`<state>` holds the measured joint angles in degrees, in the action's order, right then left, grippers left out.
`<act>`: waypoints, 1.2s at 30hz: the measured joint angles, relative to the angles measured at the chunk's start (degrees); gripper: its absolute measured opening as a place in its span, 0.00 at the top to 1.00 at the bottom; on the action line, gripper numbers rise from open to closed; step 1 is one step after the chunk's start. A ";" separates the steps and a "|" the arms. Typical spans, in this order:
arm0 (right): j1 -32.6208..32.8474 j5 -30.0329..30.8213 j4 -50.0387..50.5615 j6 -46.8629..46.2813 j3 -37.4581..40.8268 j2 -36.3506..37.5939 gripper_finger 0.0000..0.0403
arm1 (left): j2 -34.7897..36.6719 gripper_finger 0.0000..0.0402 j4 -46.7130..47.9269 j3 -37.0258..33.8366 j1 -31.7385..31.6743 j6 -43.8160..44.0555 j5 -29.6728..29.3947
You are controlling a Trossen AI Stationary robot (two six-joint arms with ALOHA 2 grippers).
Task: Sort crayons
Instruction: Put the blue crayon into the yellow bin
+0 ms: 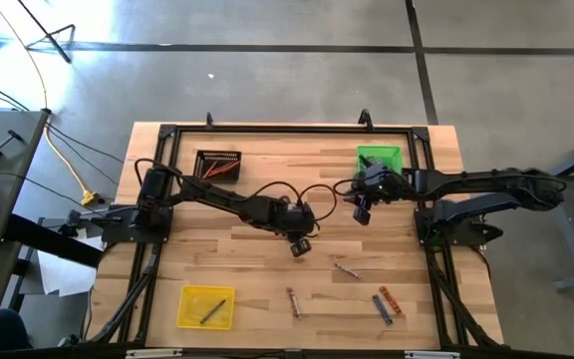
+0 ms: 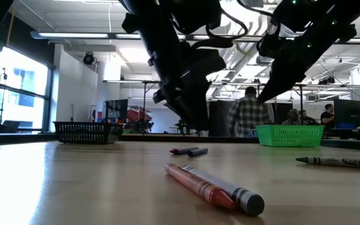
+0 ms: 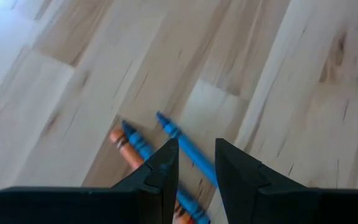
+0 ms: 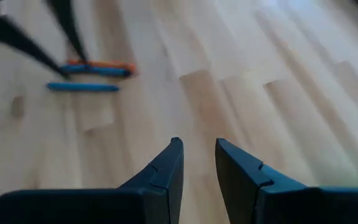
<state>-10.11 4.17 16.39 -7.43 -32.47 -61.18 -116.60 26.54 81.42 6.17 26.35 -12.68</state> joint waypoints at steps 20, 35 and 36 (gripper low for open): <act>-0.13 12.15 1.80 -0.26 0.00 -0.05 0.78 | -0.02 0.77 -2.70 -0.06 1.18 0.61 -0.08; -0.13 11.81 2.26 -1.71 0.00 -0.05 0.78 | -0.51 0.77 -3.02 -0.06 3.85 3.49 0.11; -0.13 11.80 2.26 -1.74 0.00 -0.05 0.78 | -0.81 0.77 -2.84 -0.07 3.96 3.52 0.05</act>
<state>-10.24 15.97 18.65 -9.17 -32.47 -61.23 -117.40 23.69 81.36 10.14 29.87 -12.62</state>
